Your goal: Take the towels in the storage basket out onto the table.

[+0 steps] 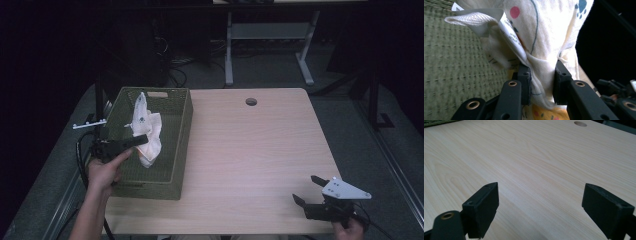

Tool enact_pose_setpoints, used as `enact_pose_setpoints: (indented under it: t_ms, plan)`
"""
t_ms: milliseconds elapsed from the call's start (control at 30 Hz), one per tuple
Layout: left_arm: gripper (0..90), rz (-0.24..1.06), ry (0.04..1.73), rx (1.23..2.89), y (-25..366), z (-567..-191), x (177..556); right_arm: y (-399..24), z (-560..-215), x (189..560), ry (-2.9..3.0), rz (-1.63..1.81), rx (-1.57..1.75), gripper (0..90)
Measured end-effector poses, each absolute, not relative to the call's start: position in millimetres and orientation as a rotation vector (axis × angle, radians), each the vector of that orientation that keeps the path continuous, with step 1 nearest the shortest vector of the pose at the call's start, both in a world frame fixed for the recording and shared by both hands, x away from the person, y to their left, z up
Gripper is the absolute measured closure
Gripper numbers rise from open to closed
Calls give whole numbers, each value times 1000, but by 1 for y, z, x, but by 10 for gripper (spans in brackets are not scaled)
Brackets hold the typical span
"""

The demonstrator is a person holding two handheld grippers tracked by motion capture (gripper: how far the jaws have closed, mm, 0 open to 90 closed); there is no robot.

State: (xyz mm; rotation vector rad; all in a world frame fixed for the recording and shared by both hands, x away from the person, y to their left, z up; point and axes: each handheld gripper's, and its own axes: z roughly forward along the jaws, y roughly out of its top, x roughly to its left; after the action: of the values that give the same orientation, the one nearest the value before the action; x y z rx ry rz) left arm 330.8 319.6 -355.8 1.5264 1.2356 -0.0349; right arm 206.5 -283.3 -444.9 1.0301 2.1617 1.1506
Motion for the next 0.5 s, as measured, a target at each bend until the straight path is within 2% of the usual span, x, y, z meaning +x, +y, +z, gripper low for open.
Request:
enact_pose_setpoints:
  t_ms: [500]
  plan:
    - [730, -100, 1209, 1499, 311, -358, 333, -284, -444, 206, 2162, 1151, 1021, 137]
